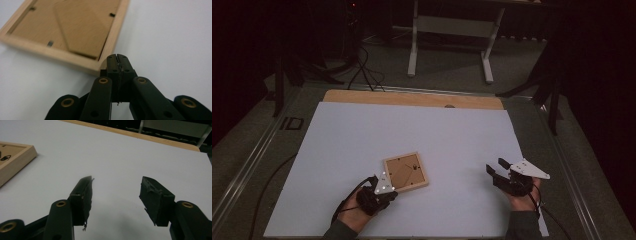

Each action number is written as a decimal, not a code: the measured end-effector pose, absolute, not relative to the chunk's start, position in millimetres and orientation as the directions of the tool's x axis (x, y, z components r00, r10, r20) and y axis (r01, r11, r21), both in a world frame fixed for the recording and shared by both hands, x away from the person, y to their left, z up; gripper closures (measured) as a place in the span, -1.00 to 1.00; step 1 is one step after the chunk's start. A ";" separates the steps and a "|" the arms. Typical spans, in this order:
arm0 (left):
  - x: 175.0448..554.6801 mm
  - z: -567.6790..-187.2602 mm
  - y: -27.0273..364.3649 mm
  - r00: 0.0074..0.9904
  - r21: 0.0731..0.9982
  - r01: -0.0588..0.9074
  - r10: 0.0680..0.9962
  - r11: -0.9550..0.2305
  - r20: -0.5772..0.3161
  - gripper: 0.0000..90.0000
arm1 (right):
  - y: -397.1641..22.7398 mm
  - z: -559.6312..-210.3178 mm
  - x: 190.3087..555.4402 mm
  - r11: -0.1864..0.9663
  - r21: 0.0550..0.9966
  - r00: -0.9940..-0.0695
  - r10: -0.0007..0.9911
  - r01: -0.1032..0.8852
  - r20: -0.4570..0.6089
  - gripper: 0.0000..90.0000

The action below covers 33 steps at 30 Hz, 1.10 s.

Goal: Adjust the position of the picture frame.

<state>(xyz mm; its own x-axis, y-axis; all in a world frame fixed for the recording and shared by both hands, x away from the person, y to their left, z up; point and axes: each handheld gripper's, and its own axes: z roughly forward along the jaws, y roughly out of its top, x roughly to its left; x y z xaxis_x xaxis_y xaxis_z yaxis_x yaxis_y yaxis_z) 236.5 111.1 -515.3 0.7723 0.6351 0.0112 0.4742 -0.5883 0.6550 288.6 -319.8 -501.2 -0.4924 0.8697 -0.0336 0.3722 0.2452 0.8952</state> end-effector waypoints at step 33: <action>271.3 -528.8 122.5 0.664 0.662 0.552 0.747 -0.507 0.019 0.58 | -316.5 -502.5 290.2 0.259 0.890 -0.503 0.863 0.377 -0.038 -0.05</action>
<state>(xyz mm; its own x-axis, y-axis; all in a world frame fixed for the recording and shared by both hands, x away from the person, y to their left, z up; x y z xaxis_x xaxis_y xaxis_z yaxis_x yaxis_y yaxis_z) 271.3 122.5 -528.8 0.6640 0.7475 0.0193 0.5517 -0.5072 0.6621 290.2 -316.5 -502.5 -0.5033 0.8633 -0.0381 0.3765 0.2588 0.8895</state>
